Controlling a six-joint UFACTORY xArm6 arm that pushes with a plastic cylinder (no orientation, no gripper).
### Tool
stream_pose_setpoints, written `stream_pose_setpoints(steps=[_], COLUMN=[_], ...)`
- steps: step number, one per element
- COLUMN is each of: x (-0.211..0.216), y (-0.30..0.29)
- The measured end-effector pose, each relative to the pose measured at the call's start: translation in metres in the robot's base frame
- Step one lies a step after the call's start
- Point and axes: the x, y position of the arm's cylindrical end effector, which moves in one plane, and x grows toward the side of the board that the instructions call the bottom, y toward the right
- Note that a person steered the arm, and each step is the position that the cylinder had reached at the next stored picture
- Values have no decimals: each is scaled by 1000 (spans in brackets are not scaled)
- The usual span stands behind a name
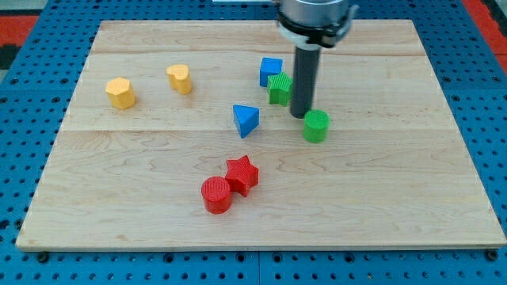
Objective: Move the blue blocks and green blocks away from each other
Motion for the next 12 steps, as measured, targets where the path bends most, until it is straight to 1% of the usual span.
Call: stream_pose_setpoints(steps=[1, 2, 3, 4, 5, 6, 7, 8, 10, 11, 12], x=[3, 42, 29, 0, 0, -8, -17, -60, -39, -31, -50], y=[-35, -22, 15, 78, 61, -64, -131, -126, 14, 23, -13])
